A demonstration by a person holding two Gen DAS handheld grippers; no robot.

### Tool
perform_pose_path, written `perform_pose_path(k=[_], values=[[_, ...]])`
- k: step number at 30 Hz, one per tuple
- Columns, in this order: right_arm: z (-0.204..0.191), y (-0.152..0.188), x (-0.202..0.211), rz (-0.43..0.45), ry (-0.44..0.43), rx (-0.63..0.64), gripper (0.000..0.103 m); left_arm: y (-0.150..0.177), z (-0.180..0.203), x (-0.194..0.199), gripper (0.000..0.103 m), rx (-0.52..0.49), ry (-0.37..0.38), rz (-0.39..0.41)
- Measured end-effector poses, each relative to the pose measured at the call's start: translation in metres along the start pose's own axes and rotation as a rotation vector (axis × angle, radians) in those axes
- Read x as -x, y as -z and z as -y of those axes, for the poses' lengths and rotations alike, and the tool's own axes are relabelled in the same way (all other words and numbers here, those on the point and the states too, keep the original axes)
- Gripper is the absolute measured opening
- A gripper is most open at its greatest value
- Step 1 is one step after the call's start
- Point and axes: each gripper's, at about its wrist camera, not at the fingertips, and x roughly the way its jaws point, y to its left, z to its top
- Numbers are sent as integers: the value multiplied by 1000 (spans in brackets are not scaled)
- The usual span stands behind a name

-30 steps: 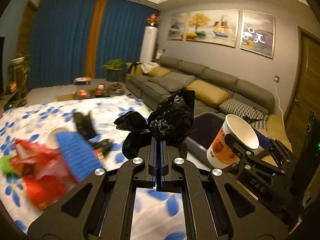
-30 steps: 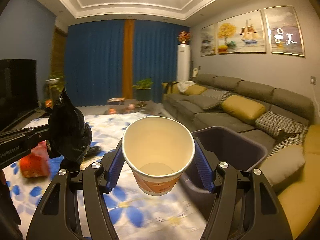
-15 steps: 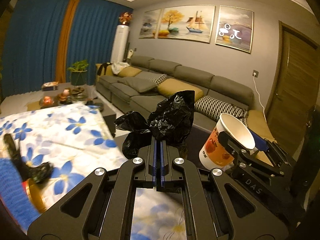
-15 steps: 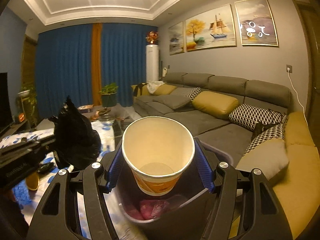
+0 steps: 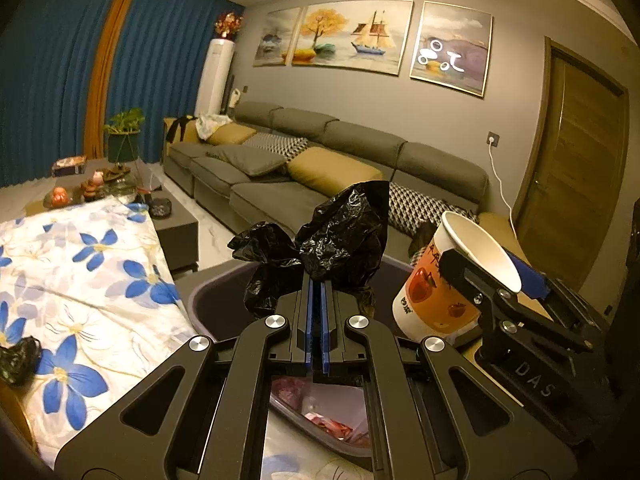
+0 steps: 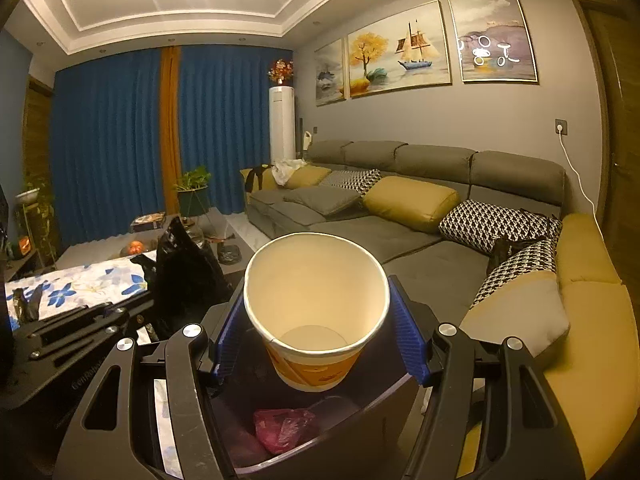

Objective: Collect trash
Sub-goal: 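Open the left gripper to drop the black bag while the right drops the cup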

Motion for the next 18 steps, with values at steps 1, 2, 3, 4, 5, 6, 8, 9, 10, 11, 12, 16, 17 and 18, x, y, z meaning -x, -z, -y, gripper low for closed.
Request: perform_pose_path(k=[1, 2, 3, 4, 5, 6, 8, 9, 10, 11, 12, 16, 17, 18], values=[[1, 0, -2, -1, 1, -1, 64, 0, -1, -2, 2, 3, 3, -3], [1, 0, -4, -4, 2, -3, 64, 1, -2, -5, 2, 8, 9, -6], [2, 0, -5, -5, 4, -6, 64, 2, -3, -8, 2, 18, 19, -13], [2, 0, -6, -8, 4, -10, 64, 3, -4, -11, 2, 26, 26, -20], [4, -1, -9, -11, 4, -16, 64, 4, -5, -13, 2, 32, 36, -24], [4, -1, -10, -12, 5, -21, 64, 4, -6, -15, 2, 35, 43, -28], [-1, 0, -8, -12, 8, -27, 64, 8, -8, -21, 2, 44, 63, -44], [0, -1, -8, -13, 8, -29, 65, 9, -9, -23, 2, 46, 81, -56], [-1, -1, -8, -13, 8, -30, 65, 11, -9, -24, 6, 43, 88, -66], [-1, -1, -9, -12, 7, -30, 65, 12, -10, -24, 17, 38, 87, -74], [0, -1, -11, -11, 8, -29, 66, 13, -11, -24, 26, 35, 73, -76], [-2, -2, -15, -15, 5, -37, 66, 19, -32, -9, 74, 89, 42, -43], [-2, -2, -17, -16, 6, -39, 66, 19, -36, -6, 75, 108, 36, -47], [-2, -2, -18, -17, 4, -41, 67, 18, -40, -2, 75, 122, 23, -48]])
